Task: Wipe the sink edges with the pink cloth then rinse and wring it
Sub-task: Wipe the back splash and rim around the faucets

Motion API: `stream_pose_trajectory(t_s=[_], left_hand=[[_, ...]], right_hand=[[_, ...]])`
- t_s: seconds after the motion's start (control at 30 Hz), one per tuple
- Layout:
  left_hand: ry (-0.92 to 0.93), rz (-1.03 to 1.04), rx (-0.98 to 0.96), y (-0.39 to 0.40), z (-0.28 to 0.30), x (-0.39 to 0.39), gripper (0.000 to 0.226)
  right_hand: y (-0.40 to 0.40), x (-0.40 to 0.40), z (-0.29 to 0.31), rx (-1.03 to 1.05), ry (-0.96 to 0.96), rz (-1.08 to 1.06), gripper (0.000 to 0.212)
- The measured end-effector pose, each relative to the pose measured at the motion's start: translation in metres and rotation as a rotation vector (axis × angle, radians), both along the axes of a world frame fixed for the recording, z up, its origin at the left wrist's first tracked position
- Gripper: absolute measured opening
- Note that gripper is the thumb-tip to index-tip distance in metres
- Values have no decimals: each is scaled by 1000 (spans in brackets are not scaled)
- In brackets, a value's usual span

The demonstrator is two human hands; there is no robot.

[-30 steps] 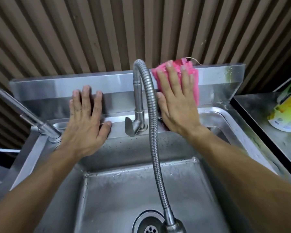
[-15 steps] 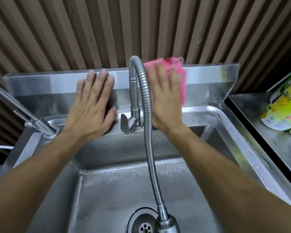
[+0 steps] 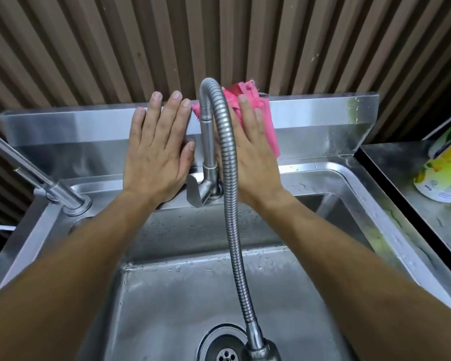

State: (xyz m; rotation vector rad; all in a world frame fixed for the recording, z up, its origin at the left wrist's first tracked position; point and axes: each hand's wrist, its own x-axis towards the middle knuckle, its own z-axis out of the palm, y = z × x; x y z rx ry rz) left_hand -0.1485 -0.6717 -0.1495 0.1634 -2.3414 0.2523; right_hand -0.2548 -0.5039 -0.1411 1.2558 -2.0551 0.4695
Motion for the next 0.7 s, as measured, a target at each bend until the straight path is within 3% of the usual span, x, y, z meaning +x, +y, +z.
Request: stream_pose_trajectory(t_s=[0.1, 0.23, 0.37, 0.47, 0.53, 0.6, 0.7], left_hand=[[-2, 11, 11, 0, 0, 0, 67], [-19, 26, 25, 0, -1, 2, 68], [-27, 36, 39, 2, 0, 0, 72], [-50, 71, 17, -2, -1, 1, 84], [-28, 71, -5, -4, -2, 0, 84], [10, 60, 13, -3, -1, -3, 80], [22, 89, 15, -4, -1, -7, 79]], right_hand=[[32, -33, 3, 73, 121, -10, 56], [87, -65, 1, -227, -152, -296, 55], [38, -42, 14, -501, -343, -527, 55], [6, -4, 4, -270, -206, -227, 55], [26, -14, -1, -117, -91, -77, 54], [58, -44, 3, -151, -86, -135, 53], [96, -83, 11, -405, -277, -405, 52]])
